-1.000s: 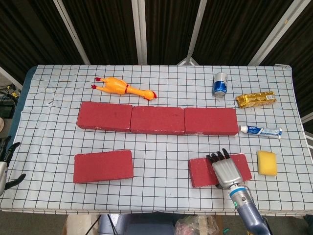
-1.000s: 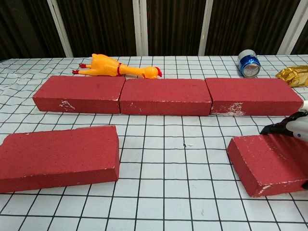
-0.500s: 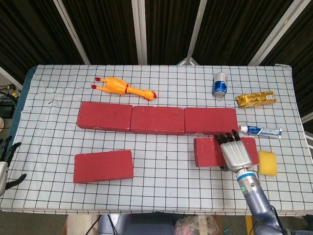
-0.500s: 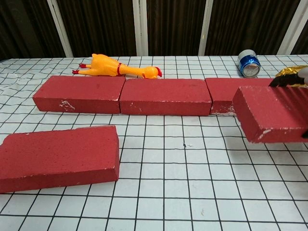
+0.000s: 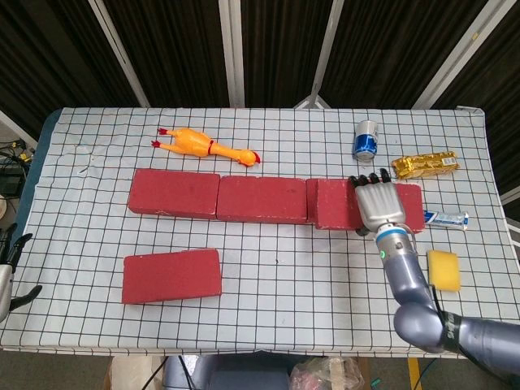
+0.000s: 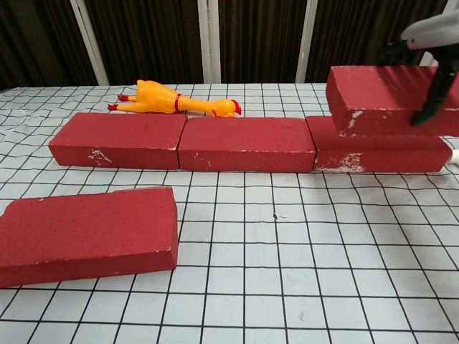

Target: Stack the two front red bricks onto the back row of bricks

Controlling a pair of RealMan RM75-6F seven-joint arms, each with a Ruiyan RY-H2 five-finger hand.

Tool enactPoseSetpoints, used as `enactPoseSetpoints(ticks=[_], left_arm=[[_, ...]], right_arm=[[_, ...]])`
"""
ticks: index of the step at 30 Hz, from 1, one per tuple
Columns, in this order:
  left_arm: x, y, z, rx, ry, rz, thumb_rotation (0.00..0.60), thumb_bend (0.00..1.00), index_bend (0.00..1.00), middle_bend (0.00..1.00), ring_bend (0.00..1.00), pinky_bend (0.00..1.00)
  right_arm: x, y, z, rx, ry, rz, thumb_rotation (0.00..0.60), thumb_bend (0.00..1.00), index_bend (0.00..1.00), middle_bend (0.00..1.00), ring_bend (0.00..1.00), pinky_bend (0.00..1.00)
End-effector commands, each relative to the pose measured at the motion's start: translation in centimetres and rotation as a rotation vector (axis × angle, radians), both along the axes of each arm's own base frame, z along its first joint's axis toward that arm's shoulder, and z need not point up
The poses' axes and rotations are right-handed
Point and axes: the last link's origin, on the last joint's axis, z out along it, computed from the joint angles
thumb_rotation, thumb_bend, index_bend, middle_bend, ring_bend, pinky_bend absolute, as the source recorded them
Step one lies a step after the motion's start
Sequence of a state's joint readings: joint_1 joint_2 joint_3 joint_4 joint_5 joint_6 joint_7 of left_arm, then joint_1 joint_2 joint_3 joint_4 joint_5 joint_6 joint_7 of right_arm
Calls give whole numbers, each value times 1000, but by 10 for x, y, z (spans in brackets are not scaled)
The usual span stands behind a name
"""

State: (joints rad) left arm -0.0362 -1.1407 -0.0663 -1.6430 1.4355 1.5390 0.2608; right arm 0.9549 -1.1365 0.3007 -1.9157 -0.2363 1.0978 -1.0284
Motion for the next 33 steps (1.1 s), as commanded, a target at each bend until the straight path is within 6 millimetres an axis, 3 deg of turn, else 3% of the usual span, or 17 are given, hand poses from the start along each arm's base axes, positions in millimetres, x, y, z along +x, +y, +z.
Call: enactPoseSetpoints(ticks=[1, 13, 33], left_arm=[[-1, 1, 1, 10, 0, 5, 600, 0, 166, 0, 0, 104], [-2, 3, -1, 16, 16, 16, 600, 0, 166, 0, 0, 104], [-2, 3, -1, 21, 20, 21, 600, 0, 166, 0, 0, 104]], right_arm=[[33, -27, -23, 6, -15, 10, 600, 168, 314, 241, 141, 0], [46, -48, -58, 56, -41, -22, 600, 169, 314, 241, 140, 0], [57, -55, -83, 100, -33, -27, 600, 169, 314, 241, 140, 0]])
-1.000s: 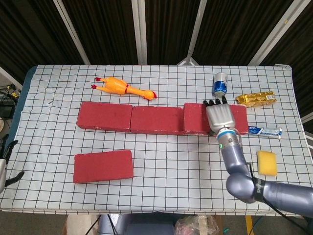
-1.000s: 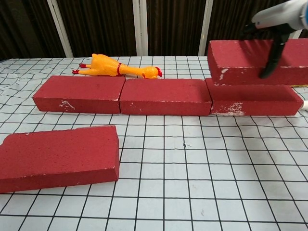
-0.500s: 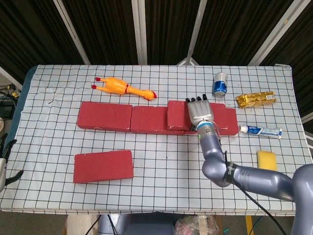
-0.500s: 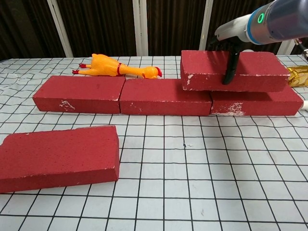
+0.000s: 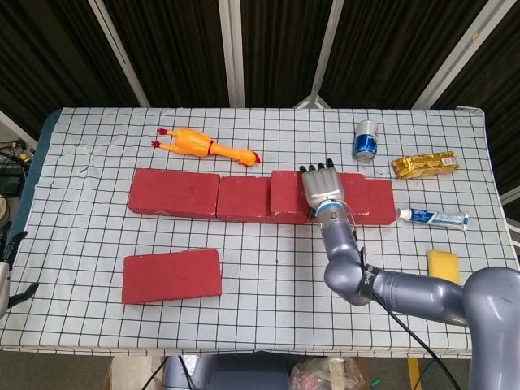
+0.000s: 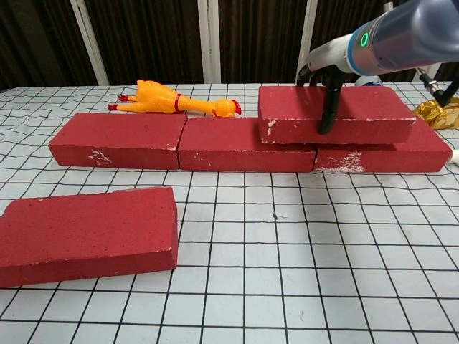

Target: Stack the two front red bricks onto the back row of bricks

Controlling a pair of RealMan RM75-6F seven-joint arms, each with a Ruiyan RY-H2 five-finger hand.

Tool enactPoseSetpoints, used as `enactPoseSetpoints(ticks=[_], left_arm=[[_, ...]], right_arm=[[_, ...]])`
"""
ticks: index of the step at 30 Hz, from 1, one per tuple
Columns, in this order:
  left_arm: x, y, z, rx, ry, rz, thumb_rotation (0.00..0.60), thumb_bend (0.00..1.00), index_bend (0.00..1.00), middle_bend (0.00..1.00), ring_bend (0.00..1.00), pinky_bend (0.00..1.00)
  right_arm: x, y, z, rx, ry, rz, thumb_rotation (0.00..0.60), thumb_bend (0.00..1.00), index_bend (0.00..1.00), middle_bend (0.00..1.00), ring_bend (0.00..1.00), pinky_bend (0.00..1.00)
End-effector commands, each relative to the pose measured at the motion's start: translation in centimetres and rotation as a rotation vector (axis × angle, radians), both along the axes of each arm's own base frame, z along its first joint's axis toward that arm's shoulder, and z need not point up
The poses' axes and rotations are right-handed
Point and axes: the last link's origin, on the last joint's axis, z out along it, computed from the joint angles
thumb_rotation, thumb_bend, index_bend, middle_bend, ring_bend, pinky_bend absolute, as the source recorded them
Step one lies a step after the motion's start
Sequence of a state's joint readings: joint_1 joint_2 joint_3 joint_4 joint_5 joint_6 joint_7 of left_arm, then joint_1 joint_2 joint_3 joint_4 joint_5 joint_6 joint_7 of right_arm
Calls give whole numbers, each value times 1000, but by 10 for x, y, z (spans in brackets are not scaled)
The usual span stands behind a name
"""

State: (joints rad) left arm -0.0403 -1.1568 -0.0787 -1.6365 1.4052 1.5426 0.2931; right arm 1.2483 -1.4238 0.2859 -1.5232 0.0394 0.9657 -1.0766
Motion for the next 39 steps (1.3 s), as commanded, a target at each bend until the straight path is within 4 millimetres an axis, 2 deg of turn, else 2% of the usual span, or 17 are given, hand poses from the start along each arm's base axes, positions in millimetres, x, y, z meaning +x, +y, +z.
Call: enactPoseSetpoints(ticks=[1, 23, 39], left_arm=[[0, 0, 0, -1, 1, 0, 600, 0, 166, 0, 0, 104], [-3, 2, 2, 10, 5, 11, 600, 0, 166, 0, 0, 104], [-3, 4, -1, 3, 12, 19, 600, 0, 166, 0, 0, 104]], right_arm=[[2, 0, -3, 4, 1, 4, 600, 169, 314, 241, 140, 0], [13, -8, -25, 21, 10, 6, 600, 168, 314, 241, 140, 0], [15, -13, -26, 11, 19, -5, 600, 168, 314, 241, 140, 0]])
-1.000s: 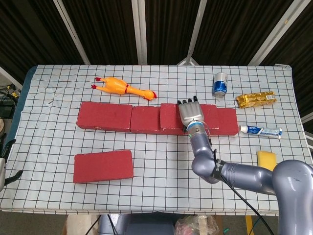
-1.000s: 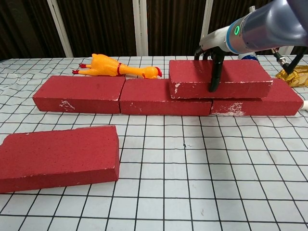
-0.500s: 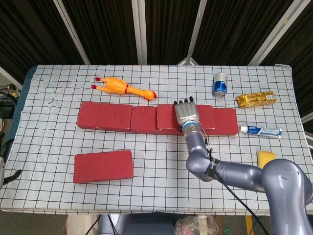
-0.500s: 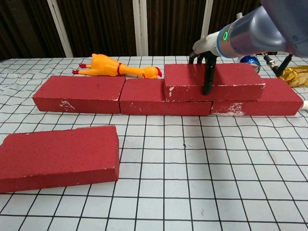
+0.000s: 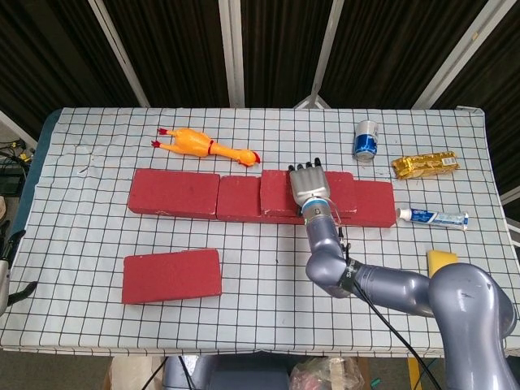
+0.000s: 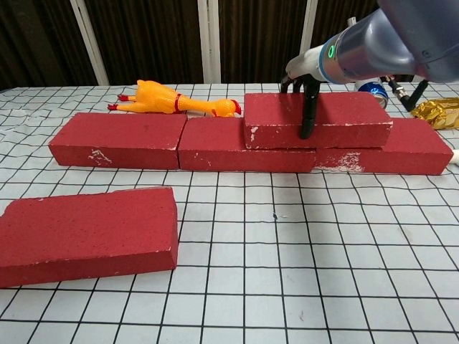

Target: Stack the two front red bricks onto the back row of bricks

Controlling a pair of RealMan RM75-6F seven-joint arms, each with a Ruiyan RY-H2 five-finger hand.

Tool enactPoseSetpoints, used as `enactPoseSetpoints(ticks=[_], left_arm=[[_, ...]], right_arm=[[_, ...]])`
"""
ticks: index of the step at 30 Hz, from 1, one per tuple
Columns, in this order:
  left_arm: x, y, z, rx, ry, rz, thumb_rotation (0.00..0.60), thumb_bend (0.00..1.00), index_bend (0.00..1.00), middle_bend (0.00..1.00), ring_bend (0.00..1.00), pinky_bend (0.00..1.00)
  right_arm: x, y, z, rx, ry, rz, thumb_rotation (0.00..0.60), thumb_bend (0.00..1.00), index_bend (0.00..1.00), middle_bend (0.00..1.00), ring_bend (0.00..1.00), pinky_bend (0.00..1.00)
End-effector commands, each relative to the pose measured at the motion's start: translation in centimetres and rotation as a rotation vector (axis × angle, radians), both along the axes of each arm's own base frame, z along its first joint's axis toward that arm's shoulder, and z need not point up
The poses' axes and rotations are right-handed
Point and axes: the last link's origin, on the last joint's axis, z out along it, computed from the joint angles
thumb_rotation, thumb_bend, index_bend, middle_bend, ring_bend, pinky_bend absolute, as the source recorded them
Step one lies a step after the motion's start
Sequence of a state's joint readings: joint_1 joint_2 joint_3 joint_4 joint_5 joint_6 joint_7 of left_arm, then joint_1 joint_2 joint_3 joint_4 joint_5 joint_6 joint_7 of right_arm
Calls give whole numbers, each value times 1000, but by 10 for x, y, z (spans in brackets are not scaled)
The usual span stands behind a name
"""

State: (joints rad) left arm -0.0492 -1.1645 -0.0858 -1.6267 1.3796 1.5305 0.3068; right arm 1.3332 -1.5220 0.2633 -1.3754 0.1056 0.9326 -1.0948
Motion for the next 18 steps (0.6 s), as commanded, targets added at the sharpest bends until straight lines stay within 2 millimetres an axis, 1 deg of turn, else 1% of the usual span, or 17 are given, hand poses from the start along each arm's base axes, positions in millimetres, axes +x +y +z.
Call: enactPoseSetpoints(ticks=[1, 13, 18], left_arm=[[0, 0, 0, 1, 0, 1, 600, 0, 166, 0, 0, 104], [0, 0, 0, 0, -2, 1, 600, 0, 166, 0, 0, 104], [0, 0, 1, 3, -3, -2, 600, 0, 166, 0, 0, 104]], right_arm=[[-1, 0, -1, 3, 3, -4, 600, 168, 314, 241, 140, 0], [-1, 2, -3, 10, 6, -3, 600, 168, 310, 233, 126, 0], [-2, 3, -3, 8, 8, -15, 600, 168, 224, 165, 65, 0]])
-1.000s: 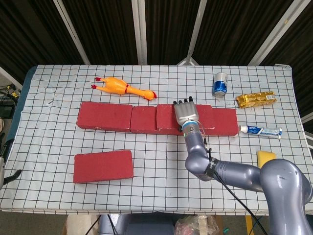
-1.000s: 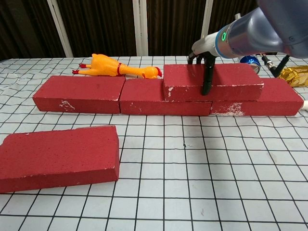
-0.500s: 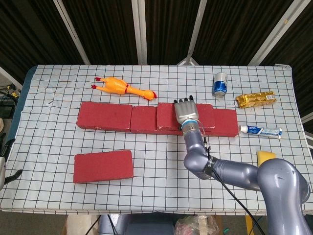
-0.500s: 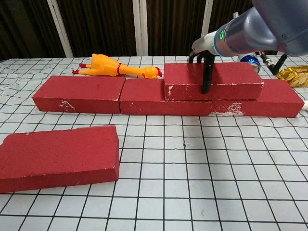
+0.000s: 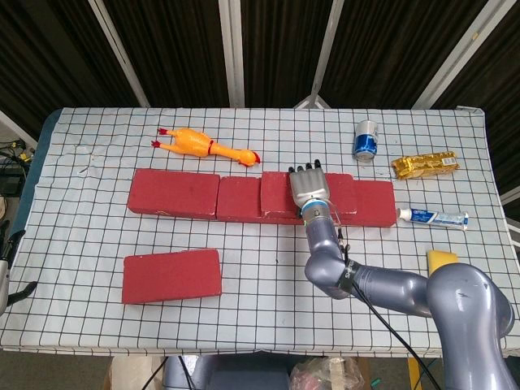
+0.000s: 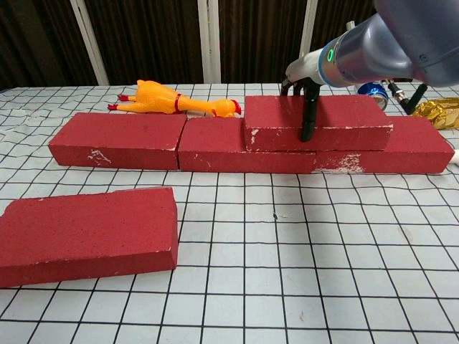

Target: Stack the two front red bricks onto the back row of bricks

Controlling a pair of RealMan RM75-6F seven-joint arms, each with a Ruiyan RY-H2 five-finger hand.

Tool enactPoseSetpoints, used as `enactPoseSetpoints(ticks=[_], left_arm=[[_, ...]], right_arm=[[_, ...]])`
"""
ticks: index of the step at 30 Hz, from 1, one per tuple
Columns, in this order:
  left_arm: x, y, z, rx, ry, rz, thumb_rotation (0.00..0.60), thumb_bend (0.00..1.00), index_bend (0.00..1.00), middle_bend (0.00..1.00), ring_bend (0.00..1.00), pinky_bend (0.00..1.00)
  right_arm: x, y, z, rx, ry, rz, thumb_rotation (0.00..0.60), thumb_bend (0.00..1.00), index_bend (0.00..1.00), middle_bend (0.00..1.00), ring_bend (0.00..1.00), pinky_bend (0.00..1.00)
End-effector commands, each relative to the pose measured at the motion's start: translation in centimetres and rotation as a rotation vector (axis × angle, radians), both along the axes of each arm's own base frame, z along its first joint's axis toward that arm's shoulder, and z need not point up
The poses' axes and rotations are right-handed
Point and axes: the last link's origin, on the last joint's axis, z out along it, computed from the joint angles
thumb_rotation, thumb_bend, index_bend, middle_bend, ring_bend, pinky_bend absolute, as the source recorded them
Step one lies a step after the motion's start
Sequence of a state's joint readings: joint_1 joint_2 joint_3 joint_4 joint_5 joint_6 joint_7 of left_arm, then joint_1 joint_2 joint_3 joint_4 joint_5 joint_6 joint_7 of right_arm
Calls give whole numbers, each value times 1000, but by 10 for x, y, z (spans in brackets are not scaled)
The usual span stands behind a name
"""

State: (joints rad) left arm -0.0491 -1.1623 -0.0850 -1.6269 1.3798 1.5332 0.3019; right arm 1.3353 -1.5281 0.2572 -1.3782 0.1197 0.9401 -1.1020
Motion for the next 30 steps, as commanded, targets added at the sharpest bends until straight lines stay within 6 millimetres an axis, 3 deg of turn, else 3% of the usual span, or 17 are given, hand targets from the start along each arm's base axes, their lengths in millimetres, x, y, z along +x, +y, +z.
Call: enactPoseSetpoints(ticks=[1, 5, 17, 30], left_arm=[[0, 0, 0, 2, 0, 0, 600, 0, 166, 0, 0, 104], [0, 0, 0, -1, 0, 2, 600, 0, 166, 0, 0, 104], [0, 0, 0, -1, 1, 3, 600, 0, 166, 0, 0, 104], [0, 0, 1, 3, -2, 4, 600, 0, 166, 0, 0, 104]], right_arm=[[-1, 0, 0, 2, -1, -9, 600, 168, 205, 145, 44, 0], [-1, 1, 0, 8, -1, -17, 600, 168, 161, 92, 0, 0], [2, 2, 3, 7, -1, -34, 600, 168, 119, 7, 0, 0], [4, 5, 5, 16, 0, -49, 600, 168, 65, 0, 0, 0]])
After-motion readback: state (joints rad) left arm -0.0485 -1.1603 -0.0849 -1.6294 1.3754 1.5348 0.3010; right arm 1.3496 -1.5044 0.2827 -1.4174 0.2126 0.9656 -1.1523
